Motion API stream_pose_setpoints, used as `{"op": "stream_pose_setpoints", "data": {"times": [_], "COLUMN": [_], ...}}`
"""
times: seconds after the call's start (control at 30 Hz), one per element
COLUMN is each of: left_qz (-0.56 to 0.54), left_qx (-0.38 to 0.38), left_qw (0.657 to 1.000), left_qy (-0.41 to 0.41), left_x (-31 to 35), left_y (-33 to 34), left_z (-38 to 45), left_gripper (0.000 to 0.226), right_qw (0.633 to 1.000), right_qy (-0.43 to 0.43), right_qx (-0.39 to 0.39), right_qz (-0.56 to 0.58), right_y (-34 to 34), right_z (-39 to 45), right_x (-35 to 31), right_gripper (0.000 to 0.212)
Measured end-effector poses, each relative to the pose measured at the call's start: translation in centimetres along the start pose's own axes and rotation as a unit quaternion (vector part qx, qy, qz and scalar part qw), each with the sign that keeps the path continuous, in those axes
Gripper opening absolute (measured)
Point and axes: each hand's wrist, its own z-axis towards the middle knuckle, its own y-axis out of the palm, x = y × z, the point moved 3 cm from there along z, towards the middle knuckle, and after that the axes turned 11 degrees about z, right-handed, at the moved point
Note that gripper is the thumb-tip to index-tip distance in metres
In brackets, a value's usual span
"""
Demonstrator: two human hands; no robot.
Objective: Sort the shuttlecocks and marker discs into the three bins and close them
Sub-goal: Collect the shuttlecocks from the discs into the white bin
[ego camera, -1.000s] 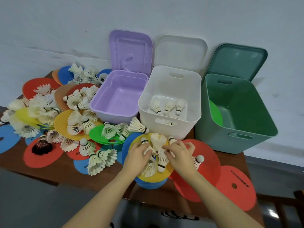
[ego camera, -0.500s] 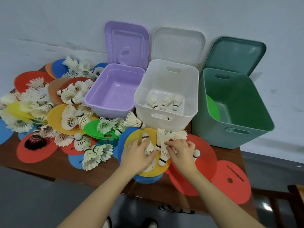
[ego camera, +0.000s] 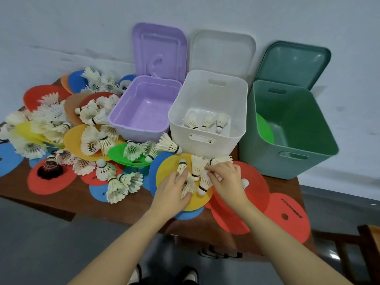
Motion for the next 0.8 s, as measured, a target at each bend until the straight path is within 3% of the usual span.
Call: {"op": "stream_pose_setpoints", "data": {"times": [0.27,0.5,0.6,0.73,0.8], "left_qz": [-0.157,-0.178,-0.151,-0.050,-0.008], "left_qx": [0.147,0.209,0.200,0.123,0.120], "left_qw": [0.976,0.961,0.968,0.991,0.993], "left_qy": [0.034,0.006,0.011,-0.009,-0.011], "left_x": [-0.5,0.8,1.3,0.7,0.4], "left_y": [-7.0,-12.7,-13.7,-12.9,-12.6], "left_z": [2.6,10.9,14.8,17.6,17.6], "left_gripper": [0.072,0.075,0.078,0.087,0.081], "right_qw": [0.994,0.981,0.983,0.994,0.996], "right_qy": [-0.074,-0.090,-0.068,-0.024,-0.032], "right_qx": [0.062,0.171,0.167,0.098,0.075], "right_qz": [0.057,0.027,0.015,-0.026,-0.046], "right_y": [-3.0,-6.1,-6.5,-6.0,-6.0], "right_z": [5.1,13.0,15.8,17.4,17.0], "right_x": [-3.7,-4.8,-3.7,-2.0,-1.6], "right_gripper": [0.016,0.014,0.015,0.021,0.023]}}
